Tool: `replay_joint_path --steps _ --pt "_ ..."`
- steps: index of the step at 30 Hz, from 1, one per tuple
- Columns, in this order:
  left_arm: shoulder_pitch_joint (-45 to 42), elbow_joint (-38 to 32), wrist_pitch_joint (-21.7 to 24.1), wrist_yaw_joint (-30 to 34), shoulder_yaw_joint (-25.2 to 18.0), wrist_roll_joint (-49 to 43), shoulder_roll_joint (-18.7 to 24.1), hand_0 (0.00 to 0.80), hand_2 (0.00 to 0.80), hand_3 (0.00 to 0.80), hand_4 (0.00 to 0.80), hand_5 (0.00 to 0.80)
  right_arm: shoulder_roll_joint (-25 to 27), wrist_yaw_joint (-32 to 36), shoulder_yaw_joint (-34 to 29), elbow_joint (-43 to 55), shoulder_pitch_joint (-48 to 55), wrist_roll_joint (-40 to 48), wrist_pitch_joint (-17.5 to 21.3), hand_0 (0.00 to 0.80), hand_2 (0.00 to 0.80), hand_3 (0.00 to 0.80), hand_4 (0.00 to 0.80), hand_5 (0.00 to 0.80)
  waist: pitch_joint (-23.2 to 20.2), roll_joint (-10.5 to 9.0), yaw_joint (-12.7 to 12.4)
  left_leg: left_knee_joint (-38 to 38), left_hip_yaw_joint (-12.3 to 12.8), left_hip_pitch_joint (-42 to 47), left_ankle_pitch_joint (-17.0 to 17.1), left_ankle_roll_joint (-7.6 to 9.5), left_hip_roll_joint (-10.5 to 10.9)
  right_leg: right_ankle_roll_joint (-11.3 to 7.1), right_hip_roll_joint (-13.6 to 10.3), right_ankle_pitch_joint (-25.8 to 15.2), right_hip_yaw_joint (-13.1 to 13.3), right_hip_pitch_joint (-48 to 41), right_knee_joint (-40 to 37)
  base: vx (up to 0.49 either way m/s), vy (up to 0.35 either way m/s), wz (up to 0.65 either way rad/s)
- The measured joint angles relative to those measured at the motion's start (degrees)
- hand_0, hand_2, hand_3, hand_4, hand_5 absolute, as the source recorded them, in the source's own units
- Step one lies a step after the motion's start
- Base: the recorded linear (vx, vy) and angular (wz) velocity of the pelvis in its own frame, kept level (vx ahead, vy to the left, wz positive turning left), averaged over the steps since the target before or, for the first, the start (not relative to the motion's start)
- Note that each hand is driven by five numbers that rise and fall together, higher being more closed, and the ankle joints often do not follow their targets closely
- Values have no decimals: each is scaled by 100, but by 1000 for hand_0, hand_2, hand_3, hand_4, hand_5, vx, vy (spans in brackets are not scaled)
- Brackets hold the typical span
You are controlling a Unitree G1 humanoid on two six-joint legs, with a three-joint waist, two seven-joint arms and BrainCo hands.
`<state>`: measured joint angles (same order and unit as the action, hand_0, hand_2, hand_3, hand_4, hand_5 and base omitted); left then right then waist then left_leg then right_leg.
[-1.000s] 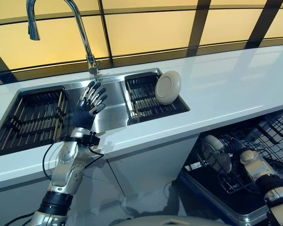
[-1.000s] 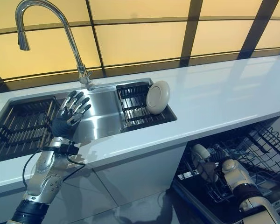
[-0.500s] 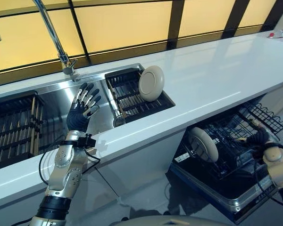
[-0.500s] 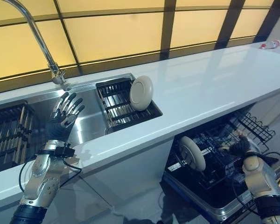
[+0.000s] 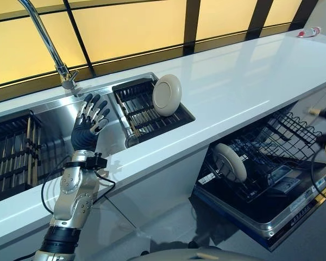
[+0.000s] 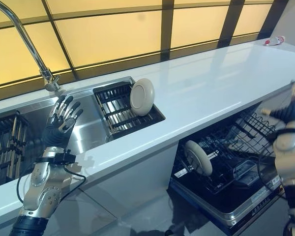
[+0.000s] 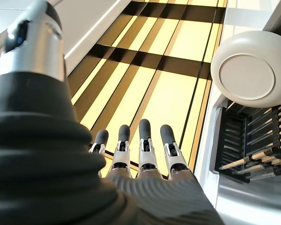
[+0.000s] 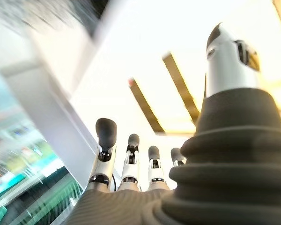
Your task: Take plates into dishwasher
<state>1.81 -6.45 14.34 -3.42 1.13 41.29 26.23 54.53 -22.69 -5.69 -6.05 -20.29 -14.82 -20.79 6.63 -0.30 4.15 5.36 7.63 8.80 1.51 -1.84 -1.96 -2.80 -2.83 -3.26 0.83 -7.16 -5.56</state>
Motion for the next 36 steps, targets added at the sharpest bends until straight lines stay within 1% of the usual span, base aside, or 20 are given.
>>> replay_joint_path --steps 2,4,5,7,8,10,11,14,15,16,18,20,21,22,24,27,29,31,33,36 --pt "4 -5 -2 2 18 0 -1 0 0 0 0 0 208 -171 246 87 -448 -276 -47 0 0 0 0 0 11 16 -86 -5 -42 2 1 0 12 1 -5 2 -43 -19 0 36 -6 10" --pt "1 -9 -4 2 16 1 0 0 0 0 0 0 294 -227 450 196 -812 -453 -72 0 0 0 0 0 13 18 -203 -10 -92 4 2 0 17 -1 -11 13 -99 -47 0 50 -9 15" --pt "1 -13 -5 7 18 1 0 0 0 0 0 0 311 -240 539 263 -979 -507 -78 0 0 0 0 0 14 15 -220 -21 -147 -3 5 3 25 -2 -18 23 -146 -72 0 59 -14 18" --pt "-14 -24 -9 23 14 4 8 0 0 0 0 0 432 -254 842 280 -1309 -534 -77 0 0 0 0 0 15 16 -361 -26 -180 -4 12 1 37 -7 -30 37 -183 -82 0 60 -17 13" --pt "-15 -25 -9 41 11 5 9 0 0 0 0 0 478 -247 932 282 -1434 -514 -60 0 0 0 0 0 16 13 -387 -29 -212 -14 33 -18 40 -7 -32 37 -210 -85 0 40 -19 16" --pt "-21 -24 -13 86 6 5 20 0 0 0 0 0 481 -136 1114 285 -1753 -197 -12 0 0 0 0 0 23 -1 -420 -29 -331 -40 39 -9 61 -12 -50 59 -331 -114 0 44 -18 25" --pt "-20 -25 -14 120 5 5 20 0 0 0 0 0 481 -50 1140 299 -1817 -15 20 0 0 0 0 0 23 -1 -498 -29 -334 -38 39 -9 60 -12 -50 60 -333 -115 0 69 -18 16" --pt "-38 -24 -47 207 -17 4 29 0 0 0 0 0 480 444 1468 302 -2069 665 -16 0 0 0 0 0 32 -39 -526 -29 -479 -39 50 2 80 -17 -67 95 -470 -185 0 81 -23 21" --pt "-40 -24 -73 239 -16 3 30 0 0 0 0 0 477 609 1558 297 -2115 819 -65 0 0 0 0 0 36 -54 -564 -29 -487 -39 48 7 83 -22 -72 109 -479 -190 0 91 -24 13" --pt "-40 -24 -129 276 -16 1 29 0 0 0 0 0 475 787 1613 235 -2126 1014 -112 0 0 0 0 0 35 -72 -657 -30 -493 -41 50 4 85 -22 -72 110 -485 -190 0 89 -23 5" --pt "-46 -24 -188 341 -16 1 29 0 0 0 0 0 474 999 1751 -21 -2133 1334 -223 0 0 0 0 0 43 -130 -686 -30 -538 -42 53 5 92 -24 -77 119 -535 -217 0 102 -19 13" --pt "-47 -24 -277 368 -15 0 29 0 0 0 0 0 458 1235 1888 -480 -2146 1588 -299 0 0 0 0 0 42 -208 -720 -30 -652 -43 63 10 116 -36 -100 155 -652 -269 1 107 -14 24" --pt "-50 -24 -297 377 -16 0 29 0 0 0 0 0 455 1333 1990 -790 -2222 1701 -342 0 0 0 0 0 51 -232 -787 -31 -663 -48 64 11 124 -39 -108 160 -663 -269 1 86 -14 14" --pt "-50 -24 -325 387 -16 0 31 0 0 0 0 0 436 1396 2039 -1057 -2284 1794 -385 0 0 0 0 0 68 -262 -825 -31 -682 -63 69 17 133 -43 -114 163 -678 -268 1 55 -13 12" --pt "-51 -22 -388 401 -15 0 34 0 0 0 0 0 426 1536 2107 -1407 -2386 2008 -479 0 0 0 0 0 95 -309 -827 -32 -800 -143 105 22 159 -54 -134 171 -793 -248 2 -7 -10 24" --pt "-47 -16 -364 469 0 2 123 0 0 0 0 0 279 1582 2319 -1873 -2724 2623 -503 0 0 0 0 0 122 -369 -873 -33 -846 -356 179 24 167 -51 -136 154 -826 -52 5 -85 -17 11" --pt "-1 36 -232 500 106 4 228 0 0 0 0 0 170 1485 2453 -2166 -2844 2971 -475 0 0 0 0 0 153 -402 -946 -46 -880 -572 229 18 163 -41 -129 113 -851 153 20 -189 -20 8" --pt "129 84 -86 508 250 10 320 0 0 0 0 0 96 1333 2465 -2452 -2956 3235 -473 0 0 0 0 0 278 -413 -992 -70 -945 -841 296 14 169 -34 -131 60 -899 369 28 -131 -5 13" --pt "289 62 128 504 280 22 422 0 0 0 0 0 93 1225 2572 -2674 -3120 3260 -454 0 0 0 0 0 437 -368 -1045 -84 -981 -1057 357 19 173 -31 -130 4 -923 555 31 -107 7 13" --pt "460 40 373 488 277 34 452 0 0 0 0 0 91 1190 2713 -2864 -3367 3521 -405 0 0 0 0 0 722 -270 -1132 -83 -1004 -1111 384 21 185 -36 -134 -4 -928 592 31 -73 6 9"
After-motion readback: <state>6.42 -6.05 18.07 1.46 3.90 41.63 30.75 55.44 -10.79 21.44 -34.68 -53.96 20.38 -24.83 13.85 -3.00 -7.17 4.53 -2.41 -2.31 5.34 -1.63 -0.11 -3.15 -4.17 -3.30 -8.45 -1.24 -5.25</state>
